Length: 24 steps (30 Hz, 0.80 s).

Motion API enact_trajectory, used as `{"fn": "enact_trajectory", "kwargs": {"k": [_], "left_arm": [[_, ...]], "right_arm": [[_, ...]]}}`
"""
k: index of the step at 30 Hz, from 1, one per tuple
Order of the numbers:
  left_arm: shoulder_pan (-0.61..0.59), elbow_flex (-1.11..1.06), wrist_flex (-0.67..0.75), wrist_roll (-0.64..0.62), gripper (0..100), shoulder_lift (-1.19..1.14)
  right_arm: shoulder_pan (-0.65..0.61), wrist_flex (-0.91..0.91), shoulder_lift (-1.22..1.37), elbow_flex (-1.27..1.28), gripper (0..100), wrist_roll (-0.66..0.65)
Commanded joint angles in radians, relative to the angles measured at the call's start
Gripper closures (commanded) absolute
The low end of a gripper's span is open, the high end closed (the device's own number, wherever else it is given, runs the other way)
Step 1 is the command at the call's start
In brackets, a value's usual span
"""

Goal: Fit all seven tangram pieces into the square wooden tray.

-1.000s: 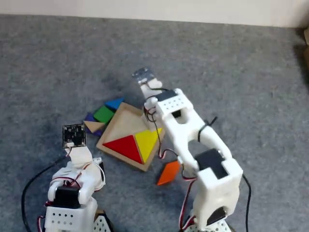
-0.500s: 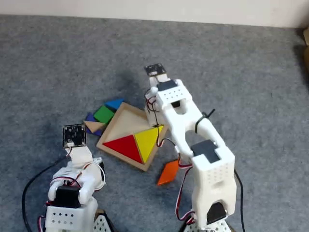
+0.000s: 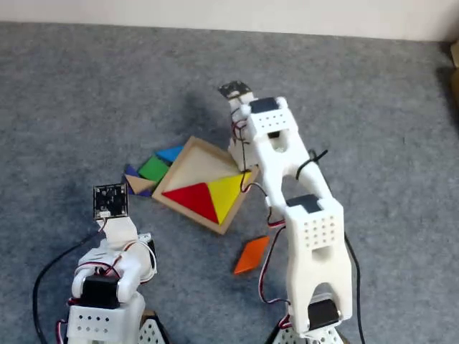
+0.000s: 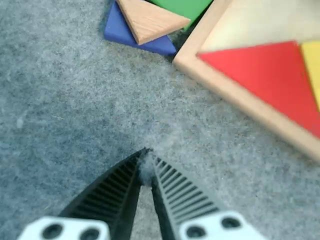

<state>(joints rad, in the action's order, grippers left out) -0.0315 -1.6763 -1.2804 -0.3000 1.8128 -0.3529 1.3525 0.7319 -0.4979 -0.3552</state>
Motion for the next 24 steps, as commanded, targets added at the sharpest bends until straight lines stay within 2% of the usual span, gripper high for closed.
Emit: {"fn": "enact_trajectory", "kwargs": {"k": [1,9,12,16,19,24], "left_arm": [[-0.007,-0.019,-0.005,0.006,99,0.004],[-0.007,-0.019,-0.005,0.006,99,0.004],[-0.007,-0.019,-0.005,0.006,99,0.004],[-0.007,-0.019,-0.005,0.006,99,0.004],[-0.007,-0.019,-0.005,0.006,99,0.004],[-0.007,-0.019,-0.005,0.006,99,0.004]], "right_arm": [[0.039,0.002,0.005,-0.116,92.0,-0.227],[0.074,0.004,0.022,-0.153,92.0,-0.674],[0.085,0.012,0.016,-0.145,93.3,-0.801],[0.091,0.114,0.013,-0.154,97.9,-0.961],[0.091,0.183,0.007,-0.156,99.1,-1.02],[0.113,0.26,-0.048,-0.154,99.2,-1.003]]}}
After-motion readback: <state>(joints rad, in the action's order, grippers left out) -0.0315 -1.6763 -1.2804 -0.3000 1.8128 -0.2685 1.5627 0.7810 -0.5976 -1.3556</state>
